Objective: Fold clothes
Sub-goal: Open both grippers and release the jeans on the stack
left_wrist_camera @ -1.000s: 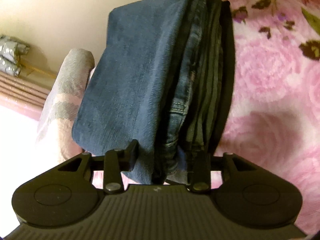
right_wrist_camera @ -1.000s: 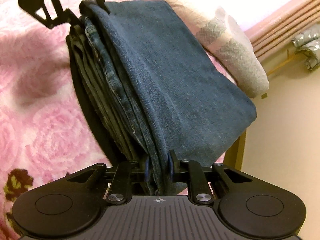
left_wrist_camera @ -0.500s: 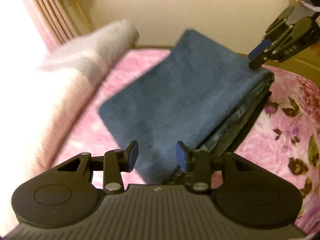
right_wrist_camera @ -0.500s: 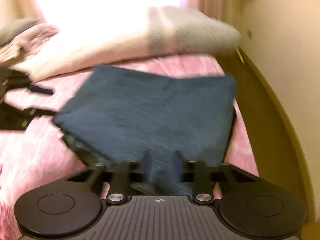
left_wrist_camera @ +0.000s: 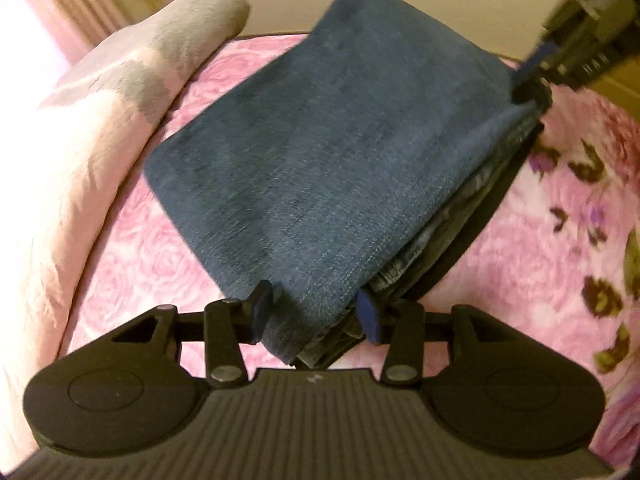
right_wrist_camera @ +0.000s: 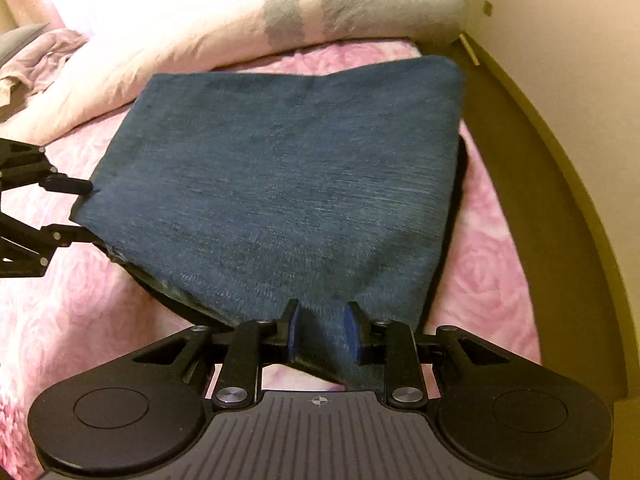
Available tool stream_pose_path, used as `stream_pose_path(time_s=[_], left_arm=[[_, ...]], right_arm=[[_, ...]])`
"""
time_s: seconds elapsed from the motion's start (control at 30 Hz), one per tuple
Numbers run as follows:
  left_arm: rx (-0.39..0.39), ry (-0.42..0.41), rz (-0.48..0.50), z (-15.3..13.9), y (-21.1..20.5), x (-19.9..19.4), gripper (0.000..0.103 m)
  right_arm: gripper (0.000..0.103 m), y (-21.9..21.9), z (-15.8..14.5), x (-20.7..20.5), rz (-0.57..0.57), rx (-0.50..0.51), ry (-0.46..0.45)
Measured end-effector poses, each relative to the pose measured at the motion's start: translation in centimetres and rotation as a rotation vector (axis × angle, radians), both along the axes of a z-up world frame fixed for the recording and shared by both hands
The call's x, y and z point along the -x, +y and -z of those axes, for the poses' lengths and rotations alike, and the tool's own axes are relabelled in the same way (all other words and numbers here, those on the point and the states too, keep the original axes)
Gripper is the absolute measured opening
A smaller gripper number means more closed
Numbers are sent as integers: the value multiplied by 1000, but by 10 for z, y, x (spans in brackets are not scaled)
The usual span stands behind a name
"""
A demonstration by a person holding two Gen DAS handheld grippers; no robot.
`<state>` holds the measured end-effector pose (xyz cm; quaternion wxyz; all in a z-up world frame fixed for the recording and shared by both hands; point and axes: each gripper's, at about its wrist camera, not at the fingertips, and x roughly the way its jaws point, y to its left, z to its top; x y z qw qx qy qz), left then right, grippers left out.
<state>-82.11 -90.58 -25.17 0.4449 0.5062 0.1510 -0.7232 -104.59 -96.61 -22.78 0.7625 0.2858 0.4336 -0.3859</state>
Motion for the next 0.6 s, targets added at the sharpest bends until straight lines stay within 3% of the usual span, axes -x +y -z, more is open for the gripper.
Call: stream_pose_path(time_s=[0.03,0.07,0.1,0.2,0.43,0.6], left_arm=[[-10,14,-26,-4,0,-1,41],[-18,33,-63,-5,1,-1,41],[-26,51,-100,-7,2,-2,42],[-55,115,-223,-20,3,-10,50],[-90,274,-464,-53,12,-29,86],[-145,390,-601,-64,24,-40,93]], right_arm=[[44,5,-2,1,16,0,6],[78,10,-4,2,36,-3,10],[88,16,-7,3,50,-9,3],[89,32,-17,6,78,-30,-30],[89,56,-35,17,205,-127,-118],[89,62,-44,26,297,-184,-173]])
